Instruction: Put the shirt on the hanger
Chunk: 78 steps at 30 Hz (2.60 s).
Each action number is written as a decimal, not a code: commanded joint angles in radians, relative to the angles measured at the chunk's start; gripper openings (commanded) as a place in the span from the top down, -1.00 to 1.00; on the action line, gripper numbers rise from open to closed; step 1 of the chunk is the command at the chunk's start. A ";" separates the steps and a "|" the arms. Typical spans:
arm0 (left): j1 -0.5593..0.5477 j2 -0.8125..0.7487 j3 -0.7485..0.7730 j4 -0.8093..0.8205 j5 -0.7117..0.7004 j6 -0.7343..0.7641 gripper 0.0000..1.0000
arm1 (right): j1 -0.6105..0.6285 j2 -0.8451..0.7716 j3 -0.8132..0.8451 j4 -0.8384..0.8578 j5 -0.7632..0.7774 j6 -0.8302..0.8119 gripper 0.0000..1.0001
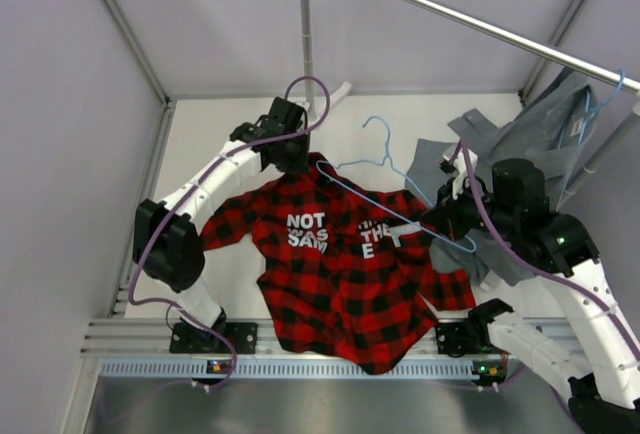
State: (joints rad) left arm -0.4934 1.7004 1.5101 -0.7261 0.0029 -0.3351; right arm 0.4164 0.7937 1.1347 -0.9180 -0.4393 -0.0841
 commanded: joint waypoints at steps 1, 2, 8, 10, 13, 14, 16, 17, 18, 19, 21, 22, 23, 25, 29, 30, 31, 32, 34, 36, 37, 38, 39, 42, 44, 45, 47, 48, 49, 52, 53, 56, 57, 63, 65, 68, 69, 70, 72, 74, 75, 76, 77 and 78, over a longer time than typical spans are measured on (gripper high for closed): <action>0.004 -0.036 0.007 0.004 0.055 0.013 1.00 | 0.005 0.002 -0.047 0.065 0.036 0.023 1.00; 0.004 -0.041 0.001 0.004 0.066 0.013 1.00 | 0.007 0.002 -0.058 0.079 0.051 0.041 1.00; 0.003 -0.061 -0.021 0.004 0.126 0.011 1.00 | 0.033 0.010 -0.136 0.212 0.046 0.076 1.00; 0.003 -0.064 -0.024 0.004 0.158 0.013 1.00 | 0.042 0.033 -0.145 0.266 0.042 0.104 1.00; 0.003 -0.076 -0.033 0.002 0.163 0.021 1.00 | 0.048 0.070 -0.150 0.318 0.001 0.118 1.00; 0.001 -0.079 -0.034 0.002 0.155 0.030 1.00 | 0.051 0.078 -0.150 0.329 -0.010 0.121 1.00; 0.001 -0.088 -0.041 0.001 0.149 0.042 1.00 | 0.056 0.098 -0.154 0.353 -0.027 0.112 1.00; 0.001 -0.105 -0.044 -0.004 0.154 0.053 1.00 | 0.058 0.104 -0.158 0.363 -0.059 0.095 1.00; 0.003 -0.114 -0.044 -0.009 0.158 0.059 1.00 | 0.058 0.116 -0.161 0.382 -0.084 0.092 1.00; 0.003 -0.120 -0.042 -0.031 0.160 0.064 1.00 | 0.058 0.128 -0.164 0.387 -0.099 0.074 1.00; 0.003 -0.146 -0.036 -0.053 0.160 0.087 1.00 | 0.056 0.160 -0.162 0.396 -0.124 0.050 1.00; 0.003 -0.156 -0.033 -0.076 0.160 0.091 1.00 | 0.058 0.170 -0.167 0.409 -0.148 0.043 1.00; 0.001 -0.166 -0.034 -0.085 0.167 0.102 1.00 | 0.058 0.176 -0.170 0.424 -0.165 0.040 1.00; -0.004 -0.203 -0.047 -0.104 0.186 0.114 1.00 | 0.056 0.191 -0.181 0.478 -0.182 0.037 1.00; -0.016 -0.255 -0.060 -0.163 0.203 0.159 1.00 | 0.056 0.205 -0.191 0.562 -0.339 -0.037 1.00; -0.025 -0.266 -0.060 -0.192 0.200 0.166 1.00 | 0.056 0.210 -0.193 0.597 -0.349 -0.045 1.00; -0.030 -0.290 -0.059 -0.203 0.200 0.172 1.00 | 0.056 0.216 -0.188 0.600 -0.363 -0.072 1.00; -0.036 -0.306 -0.057 -0.214 0.197 0.180 1.00 | 0.056 0.226 -0.184 0.602 -0.390 -0.081 1.00; -0.062 -0.349 -0.053 -0.243 0.178 0.183 1.00 | 0.058 0.274 -0.164 0.610 -0.392 -0.077 1.00; -0.091 -0.376 -0.041 -0.271 0.171 0.192 1.00 | 0.065 0.320 -0.168 0.654 -0.482 -0.075 1.00; -0.102 -0.377 -0.034 -0.280 0.161 0.194 1.00 | 0.071 0.326 -0.177 0.680 -0.499 -0.075 1.00; -0.109 -0.389 -0.028 -0.289 0.149 0.194 1.00 | 0.074 0.331 -0.187 0.700 -0.496 -0.068 1.00; -0.119 -0.392 -0.015 -0.300 0.134 0.191 1.00 | 0.082 0.331 -0.206 0.753 -0.480 -0.051 1.00; -0.122 -0.416 -0.008 -0.306 0.117 0.186 1.00 | 0.093 0.308 -0.252 0.854 -0.449 -0.008 1.00; -0.122 -0.420 -0.007 -0.308 0.112 0.186 1.00 | 0.097 0.270 -0.298 0.971 -0.452 0.070 1.00; -0.123 -0.415 -0.008 -0.308 0.111 0.186 1.00 | 0.102 0.265 -0.334 1.066 -0.460 0.104 1.00; -0.125 -0.409 -0.008 -0.309 0.114 0.189 1.00 | 0.114 0.285 -0.334 1.088 -0.496 0.130 1.00; -0.134 -0.404 -0.005 -0.312 0.112 0.188 1.00 | 0.139 0.298 -0.302 1.026 -0.486 0.110 1.00; -0.140 -0.404 -0.004 -0.314 0.108 0.186 1.00 | 0.159 0.314 -0.280 0.974 -0.460 0.089 1.00; -0.163 -0.403 0.024 -0.328 0.077 0.183 1.00 | 0.248 0.386 -0.214 0.811 -0.334 -0.067 1.00; -0.166 -0.401 0.028 -0.328 0.077 0.185 1.00 | 0.254 0.392 -0.217 0.818 -0.335 -0.065 1.00; -0.175 -0.404 0.048 -0.340 0.075 0.177 1.00 | 0.259 0.397 -0.272 0.965 -0.296 -0.008 1.00; -0.188 -0.407 0.051 -0.343 0.074 0.176 1.00 | 0.259 0.397 -0.295 1.037 -0.285 0.010 1.00; -0.212 -0.429 0.059 -0.361 0.071 0.180 1.00 | 0.259 0.380 -0.378 1.358 -0.271 0.171 1.00; -0.212 -0.426 0.061 -0.375 0.051 0.182 1.00 | 0.260 0.374 -0.392 1.460 -0.263 0.217 1.00; -0.215 -0.421 0.074 -0.384 0.040 0.176 1.00 | 0.263 0.371 -0.485 1.663 -0.236 0.302 1.00; -0.217 -0.420 0.081 -0.384 0.042 0.174 1.00 | 0.265 0.374 -0.509 1.708 -0.222 0.325 1.00; -0.220 -0.418 0.097 -0.384 0.036 0.168 1.00 | 0.268 0.380 -0.526 1.749 -0.187 0.360 1.00; -0.232 -0.409 0.116 -0.384 0.040 0.166 1.00 | 0.277 0.407 -0.574 1.875 -0.177 0.388 1.00; -0.255 -0.398 0.148 -0.384 0.042 0.159 1.00 | 0.286 0.447 -0.605 1.993 -0.174 0.438 1.00; -0.264 -0.394 0.157 -0.383 0.040 0.159 1.00 | 0.289 0.455 -0.618 2.028 -0.167 0.454 1.00; -0.273 -0.383 0.168 -0.383 0.034 0.159 1.00 | 0.294 0.464 -0.630 2.071 -0.150 0.475 1.00; -0.290 -0.381 0.185 -0.383 0.017 0.157 1.00 | 0.297 0.464 -0.651 2.141 -0.144 0.484 1.00; -0.296 -0.380 0.191 -0.383 0.011 0.162 1.00 | 0.298 0.463 -0.656 2.159 -0.139 0.501 1.00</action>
State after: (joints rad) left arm -0.7589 1.3113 1.6436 -1.1034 0.0273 -0.1661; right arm 0.6956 1.2556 0.4919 0.9009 -0.6174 0.3412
